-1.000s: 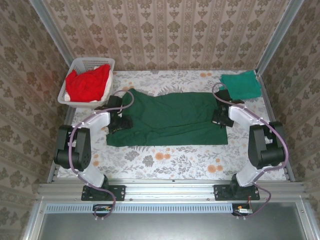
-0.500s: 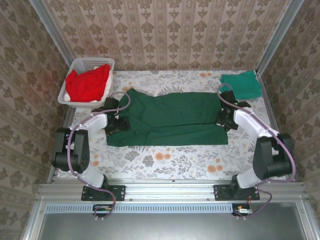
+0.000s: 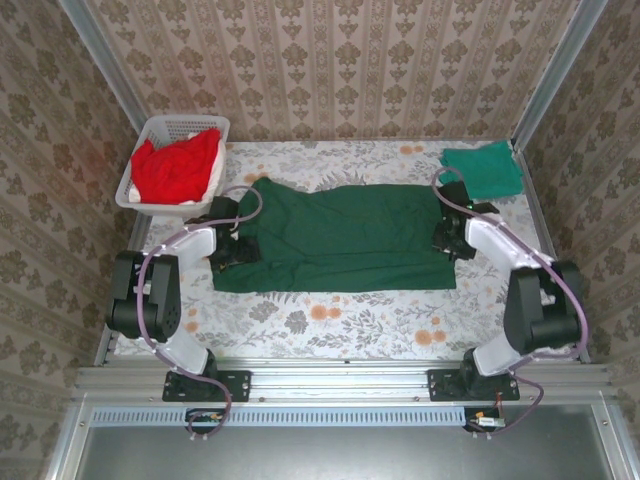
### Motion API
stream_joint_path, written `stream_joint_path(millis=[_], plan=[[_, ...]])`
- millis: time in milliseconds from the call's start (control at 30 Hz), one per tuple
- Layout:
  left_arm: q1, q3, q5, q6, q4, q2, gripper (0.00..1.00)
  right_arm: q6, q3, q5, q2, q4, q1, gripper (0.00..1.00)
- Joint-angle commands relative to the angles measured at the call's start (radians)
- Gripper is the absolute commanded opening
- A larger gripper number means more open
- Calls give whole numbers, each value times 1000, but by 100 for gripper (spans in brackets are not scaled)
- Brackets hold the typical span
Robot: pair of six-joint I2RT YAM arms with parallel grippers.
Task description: Fold and stack the t-shirts
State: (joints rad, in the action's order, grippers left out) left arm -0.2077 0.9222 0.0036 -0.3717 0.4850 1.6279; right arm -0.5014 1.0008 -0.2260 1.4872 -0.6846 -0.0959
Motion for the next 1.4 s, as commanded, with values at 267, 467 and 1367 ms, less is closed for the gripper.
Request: stream_joint_path(millis=[267, 467, 1367], plan=[[10, 3, -14, 28, 10, 13, 80, -77, -223, 41, -112, 9, -28, 36], [10, -9, -2, 24, -1, 10, 80, -78, -146, 16, 21, 7, -28, 37], [27, -7, 25, 39, -20, 41, 80, -92, -193, 28, -52, -39, -18, 20]])
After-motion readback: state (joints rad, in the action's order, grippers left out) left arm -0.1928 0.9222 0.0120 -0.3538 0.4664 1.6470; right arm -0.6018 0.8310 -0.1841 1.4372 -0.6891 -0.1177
